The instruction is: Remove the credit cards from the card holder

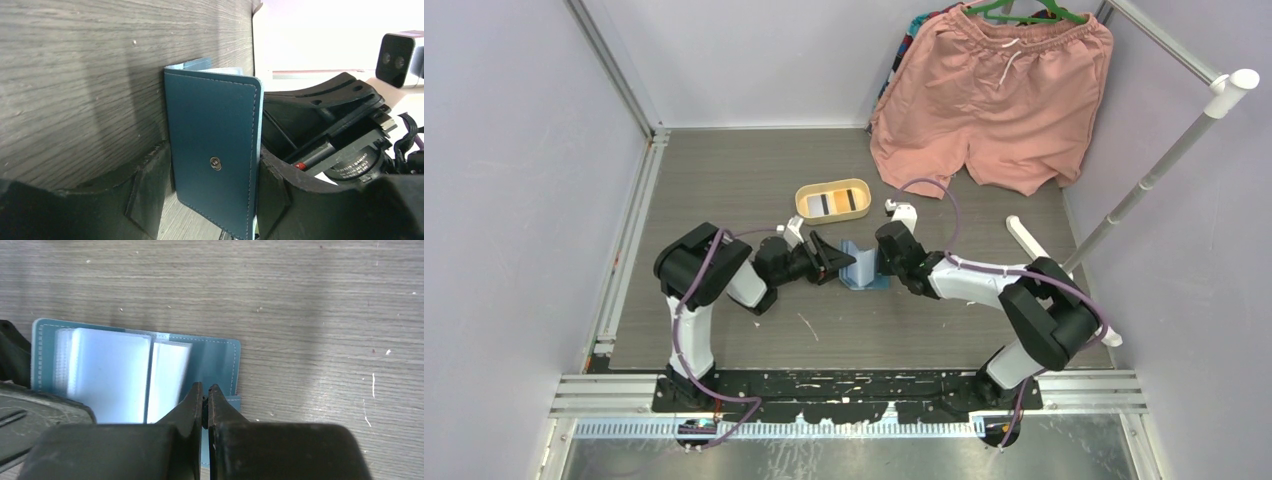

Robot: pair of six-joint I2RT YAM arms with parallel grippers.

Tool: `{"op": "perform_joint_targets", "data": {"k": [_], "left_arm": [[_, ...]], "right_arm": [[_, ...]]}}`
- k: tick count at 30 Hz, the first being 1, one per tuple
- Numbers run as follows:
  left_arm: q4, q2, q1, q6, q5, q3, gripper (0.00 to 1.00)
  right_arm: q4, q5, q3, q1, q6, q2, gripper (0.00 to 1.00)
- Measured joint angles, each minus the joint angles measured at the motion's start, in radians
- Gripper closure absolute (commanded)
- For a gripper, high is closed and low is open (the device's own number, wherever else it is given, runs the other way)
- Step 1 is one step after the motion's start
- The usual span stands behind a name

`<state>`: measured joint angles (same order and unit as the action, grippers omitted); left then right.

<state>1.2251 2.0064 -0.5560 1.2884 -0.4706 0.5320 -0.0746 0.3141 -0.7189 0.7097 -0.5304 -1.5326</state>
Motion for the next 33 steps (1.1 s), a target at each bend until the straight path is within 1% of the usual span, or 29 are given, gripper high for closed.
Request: {"op": "perform_joint_targets", "data": {"k": [11,18,29,31,33], "left_arm": [[-0.032,-0.045,0.037,-0.017,0.007,-0.048,0.41],[-0.018,-0.052,0.068,-0.014,0.006,-0.069,0.41],[0.003,-0.061,0.083,-0.017,0.016,-0.097,0.42],[0.005,-0.063,0.084,-0.018,0.024,-0.103,0.47],[0.005,-0.065,0.085,-0.023,0.034,-0.110,0.57]], "right_arm": [[-0.026,0.002,0.018,-0.005,-0.009,-0.035,0.99],[-0.037,-0.002,0.020,-0.005,-0.013,-0.050,0.99],[-0.044,-0.006,0.024,-0.006,-0.016,-0.059,0.99],[-0.047,-0.006,0.024,-0.006,-0.017,-0.061,0.99],[-0.048,-0.007,0.024,-0.007,-0.018,-0.061,0.99]]}}
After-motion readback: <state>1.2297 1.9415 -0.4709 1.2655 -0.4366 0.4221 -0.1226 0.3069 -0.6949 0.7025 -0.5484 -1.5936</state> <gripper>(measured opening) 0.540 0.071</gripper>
